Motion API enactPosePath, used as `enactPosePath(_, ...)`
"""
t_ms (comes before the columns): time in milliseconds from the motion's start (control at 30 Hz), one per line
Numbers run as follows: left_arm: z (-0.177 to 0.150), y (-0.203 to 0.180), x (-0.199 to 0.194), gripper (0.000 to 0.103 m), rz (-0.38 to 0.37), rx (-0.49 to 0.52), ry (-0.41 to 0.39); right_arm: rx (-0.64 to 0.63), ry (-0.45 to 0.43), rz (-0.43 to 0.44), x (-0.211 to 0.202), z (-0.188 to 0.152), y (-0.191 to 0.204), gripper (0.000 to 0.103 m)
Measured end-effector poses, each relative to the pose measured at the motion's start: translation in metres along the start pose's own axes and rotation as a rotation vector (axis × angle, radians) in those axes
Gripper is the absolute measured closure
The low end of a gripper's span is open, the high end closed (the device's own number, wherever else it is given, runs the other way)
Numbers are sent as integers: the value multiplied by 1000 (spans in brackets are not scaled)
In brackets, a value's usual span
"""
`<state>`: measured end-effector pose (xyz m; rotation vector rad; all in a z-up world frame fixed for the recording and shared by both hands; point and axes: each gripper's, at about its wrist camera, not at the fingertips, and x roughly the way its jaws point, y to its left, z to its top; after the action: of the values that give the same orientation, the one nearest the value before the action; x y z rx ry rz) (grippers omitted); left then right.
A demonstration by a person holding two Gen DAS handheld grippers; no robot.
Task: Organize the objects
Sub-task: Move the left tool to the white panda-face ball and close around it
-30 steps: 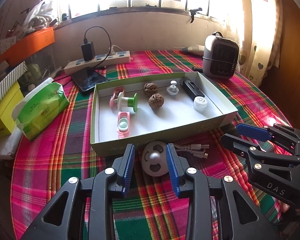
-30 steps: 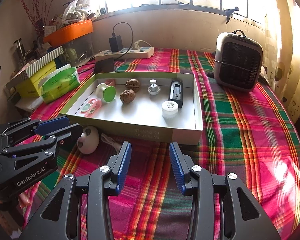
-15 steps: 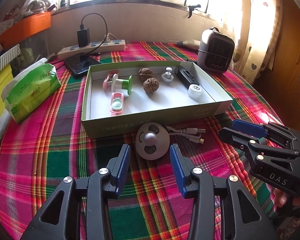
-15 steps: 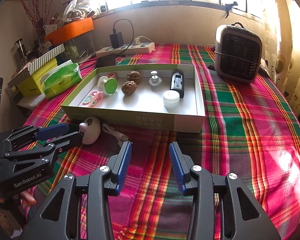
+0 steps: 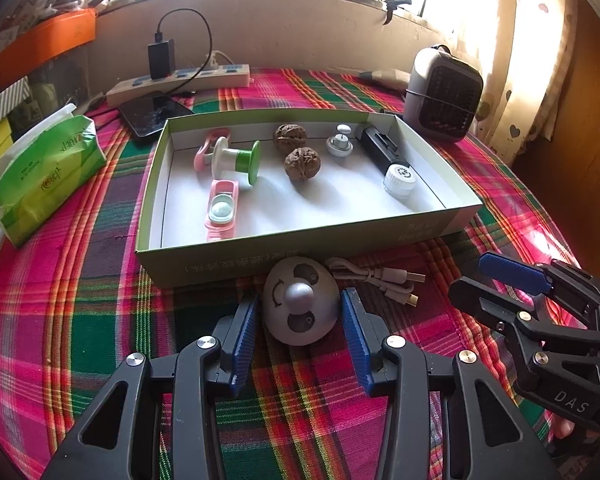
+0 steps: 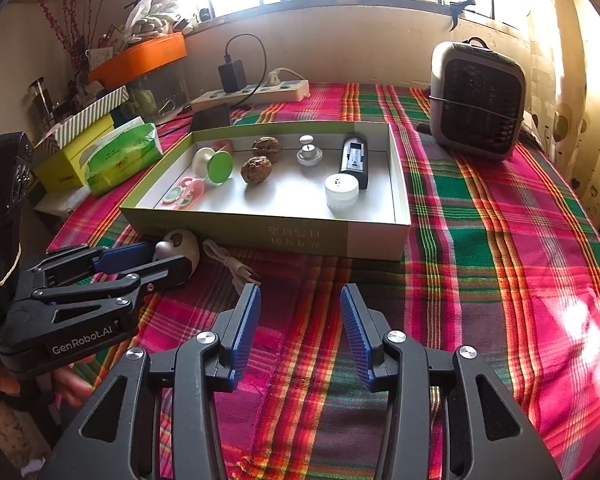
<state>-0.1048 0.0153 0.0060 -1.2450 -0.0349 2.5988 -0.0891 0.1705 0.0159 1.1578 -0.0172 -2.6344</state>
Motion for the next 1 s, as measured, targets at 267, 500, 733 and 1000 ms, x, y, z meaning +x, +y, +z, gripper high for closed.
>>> enactPosePath(267,2,1,3,63,12,-2,4,1,8,-1,2,-1,0,55)
enactPosePath(500,0,11,-1,67,2,-36,-1,-13,17,0,6,1,5,55)
enactPosePath(733,-3,19,-4,67,-9,-55,-3,-57,20,14,8,6,18,55)
enactPosePath(1000,-8,31,-10,67,7,-59,-6,-110,41,46,21,12,34,55)
